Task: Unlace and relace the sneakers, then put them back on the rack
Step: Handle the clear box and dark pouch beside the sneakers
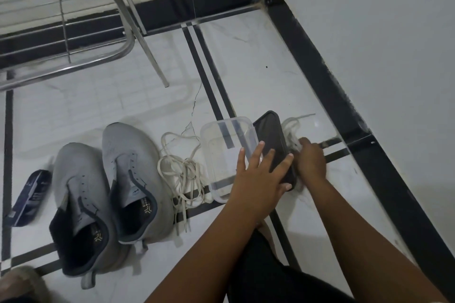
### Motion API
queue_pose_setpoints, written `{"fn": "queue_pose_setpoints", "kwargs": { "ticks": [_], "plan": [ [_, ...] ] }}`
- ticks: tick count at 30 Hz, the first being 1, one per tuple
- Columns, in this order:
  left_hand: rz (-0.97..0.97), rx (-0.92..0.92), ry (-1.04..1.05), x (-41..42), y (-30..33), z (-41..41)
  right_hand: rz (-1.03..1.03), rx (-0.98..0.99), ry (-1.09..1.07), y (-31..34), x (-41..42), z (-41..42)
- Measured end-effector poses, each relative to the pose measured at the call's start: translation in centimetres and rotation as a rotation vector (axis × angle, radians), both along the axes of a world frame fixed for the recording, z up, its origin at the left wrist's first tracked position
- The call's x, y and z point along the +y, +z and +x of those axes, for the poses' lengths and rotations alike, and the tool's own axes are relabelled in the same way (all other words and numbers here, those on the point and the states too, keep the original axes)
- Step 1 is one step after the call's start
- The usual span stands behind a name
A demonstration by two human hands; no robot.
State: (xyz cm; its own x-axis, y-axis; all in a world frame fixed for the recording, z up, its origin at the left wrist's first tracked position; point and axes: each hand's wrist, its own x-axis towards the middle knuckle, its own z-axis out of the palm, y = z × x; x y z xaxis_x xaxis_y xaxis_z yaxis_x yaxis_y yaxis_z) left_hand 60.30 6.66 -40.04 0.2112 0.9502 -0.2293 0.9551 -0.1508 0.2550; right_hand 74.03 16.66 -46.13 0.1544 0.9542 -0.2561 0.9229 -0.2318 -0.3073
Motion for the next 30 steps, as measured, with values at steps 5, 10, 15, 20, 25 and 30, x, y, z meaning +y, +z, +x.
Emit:
{"fn": "queue_pose_setpoints", "kwargs": {
  "ticks": [5,10,15,20,25,30],
  "plan": [
    [-0.06,0.004,-0.015,0.4,0.2,0.9,0.171,0.351,-0.181,7.3,1.9,0.6],
    [0.068,-0.168,0.148,-0.1,0.1,0.1,-0.012,0.864,-0.031,15.4,0.9,-1.9],
    [0.298,-0.348,0.595,-5.0,-0.5,-3.5,-0.656,1.406,-0.005,15.5,-0.5,-6.2],
    [0.128,-0.556,0.924,-7.6,-2.0,-5.8,-0.78,1.044,-0.034,7.9,-2.1,-10.9],
    [0.063,-0.586,0.857,-7.0,-2.3,-6.4,-0.236,0.076,0.376,4.2,-4.3,-14.5],
    [0.002,-0.599,0.885,-6.4,-1.9,-6.6,-0.259,0.273,0.405,6.5,-4.0,-13.3]
  ]
}}
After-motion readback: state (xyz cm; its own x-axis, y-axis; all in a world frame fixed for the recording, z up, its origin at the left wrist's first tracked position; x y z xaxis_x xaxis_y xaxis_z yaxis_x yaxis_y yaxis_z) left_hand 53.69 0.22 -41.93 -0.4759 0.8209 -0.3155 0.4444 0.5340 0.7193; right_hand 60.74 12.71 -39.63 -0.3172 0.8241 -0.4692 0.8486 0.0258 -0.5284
